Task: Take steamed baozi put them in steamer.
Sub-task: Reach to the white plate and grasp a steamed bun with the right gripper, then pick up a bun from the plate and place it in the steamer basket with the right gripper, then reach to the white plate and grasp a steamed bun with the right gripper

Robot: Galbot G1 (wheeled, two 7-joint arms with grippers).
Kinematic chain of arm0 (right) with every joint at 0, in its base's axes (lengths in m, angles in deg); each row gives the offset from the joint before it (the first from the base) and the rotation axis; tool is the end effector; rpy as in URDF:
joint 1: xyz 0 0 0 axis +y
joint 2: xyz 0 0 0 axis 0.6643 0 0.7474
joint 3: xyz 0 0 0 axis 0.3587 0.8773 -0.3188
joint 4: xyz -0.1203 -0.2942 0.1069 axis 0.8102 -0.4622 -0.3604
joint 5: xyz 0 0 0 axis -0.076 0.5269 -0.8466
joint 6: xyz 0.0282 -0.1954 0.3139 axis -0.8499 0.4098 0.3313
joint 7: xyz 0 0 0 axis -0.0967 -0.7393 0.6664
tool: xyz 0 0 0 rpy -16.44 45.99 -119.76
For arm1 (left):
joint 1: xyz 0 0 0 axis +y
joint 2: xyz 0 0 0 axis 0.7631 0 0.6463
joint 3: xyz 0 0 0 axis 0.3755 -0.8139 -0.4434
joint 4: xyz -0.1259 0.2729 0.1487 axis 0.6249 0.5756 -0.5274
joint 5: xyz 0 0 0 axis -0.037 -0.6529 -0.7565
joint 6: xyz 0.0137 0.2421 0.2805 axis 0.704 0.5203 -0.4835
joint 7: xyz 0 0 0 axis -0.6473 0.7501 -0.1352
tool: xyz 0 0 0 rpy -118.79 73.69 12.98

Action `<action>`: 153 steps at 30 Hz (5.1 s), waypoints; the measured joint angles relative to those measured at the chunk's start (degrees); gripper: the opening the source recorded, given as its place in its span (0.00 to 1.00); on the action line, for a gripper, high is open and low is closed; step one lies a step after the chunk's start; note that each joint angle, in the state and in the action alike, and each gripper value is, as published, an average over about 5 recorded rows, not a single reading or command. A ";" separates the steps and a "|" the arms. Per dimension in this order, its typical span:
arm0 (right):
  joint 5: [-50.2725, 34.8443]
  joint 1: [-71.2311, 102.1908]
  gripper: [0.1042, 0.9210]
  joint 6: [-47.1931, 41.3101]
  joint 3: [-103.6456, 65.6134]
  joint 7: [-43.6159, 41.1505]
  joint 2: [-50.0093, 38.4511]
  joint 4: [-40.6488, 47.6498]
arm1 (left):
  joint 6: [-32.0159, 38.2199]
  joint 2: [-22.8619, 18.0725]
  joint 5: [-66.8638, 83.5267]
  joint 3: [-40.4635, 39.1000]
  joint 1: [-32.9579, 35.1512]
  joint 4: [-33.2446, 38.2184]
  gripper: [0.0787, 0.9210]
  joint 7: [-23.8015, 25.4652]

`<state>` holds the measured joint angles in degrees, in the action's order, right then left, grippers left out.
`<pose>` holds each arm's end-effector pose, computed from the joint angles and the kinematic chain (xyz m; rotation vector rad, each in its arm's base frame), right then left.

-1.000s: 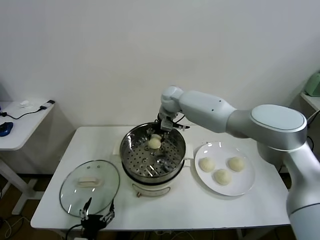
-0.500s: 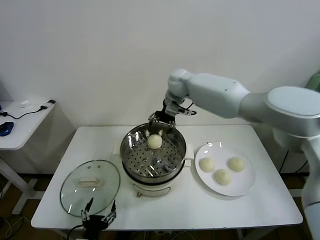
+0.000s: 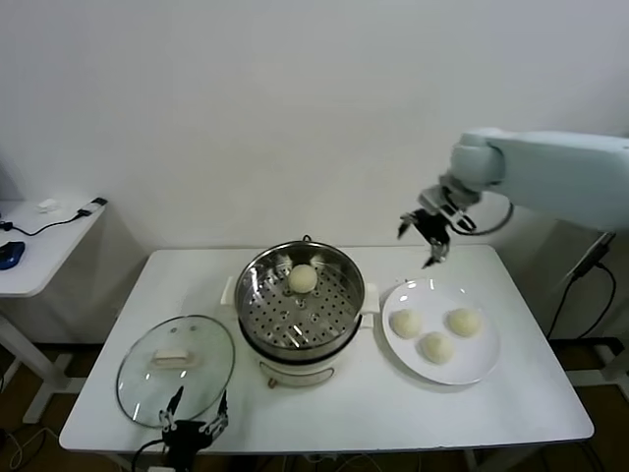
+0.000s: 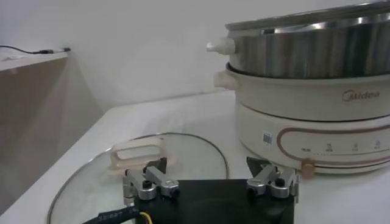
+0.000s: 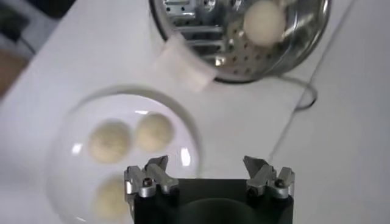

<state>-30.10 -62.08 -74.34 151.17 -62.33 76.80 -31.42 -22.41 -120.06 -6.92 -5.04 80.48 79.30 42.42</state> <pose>0.5418 -0.0932 -0.0729 1.4252 -1.3448 1.4720 0.1345 0.0362 -0.3774 0.0172 -2.7815 -0.1767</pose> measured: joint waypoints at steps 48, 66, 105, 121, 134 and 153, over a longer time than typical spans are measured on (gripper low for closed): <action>4.78 30.12 0.54 -15.42 -23.00 3.04 3.49 13.02 | 0.45 -0.30 -0.33 -0.03 2.13 0.28 0.88 -0.36; -14.37 -4.42 0.54 -15.40 -7.15 -1.44 6.53 -0.51 | 0.01 0.00 -0.18 -0.75 1.50 1.95 0.88 -0.26; -24.54 13.85 0.57 -28.41 -14.44 18.45 35.67 7.44 | 0.04 0.23 -0.56 -1.68 1.30 2.43 0.88 -0.24; -23.12 6.48 0.88 -21.08 -11.85 10.57 30.19 4.97 | -0.72 0.22 -1.20 -1.71 1.81 4.13 0.88 -0.01; -15.54 -8.95 0.88 -14.41 0.49 -0.01 8.49 -5.93 | -1.41 -0.15 -1.12 -0.97 1.27 4.95 0.88 0.04; 1.54 12.66 0.88 -15.80 -6.49 1.66 -8.55 -4.89 | -2.05 -1.08 -0.56 0.46 0.74 4.55 0.88 0.11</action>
<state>-28.55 -49.42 -90.14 144.67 -60.67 68.24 -36.31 -24.46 -121.14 -7.48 -4.57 81.22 83.85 42.53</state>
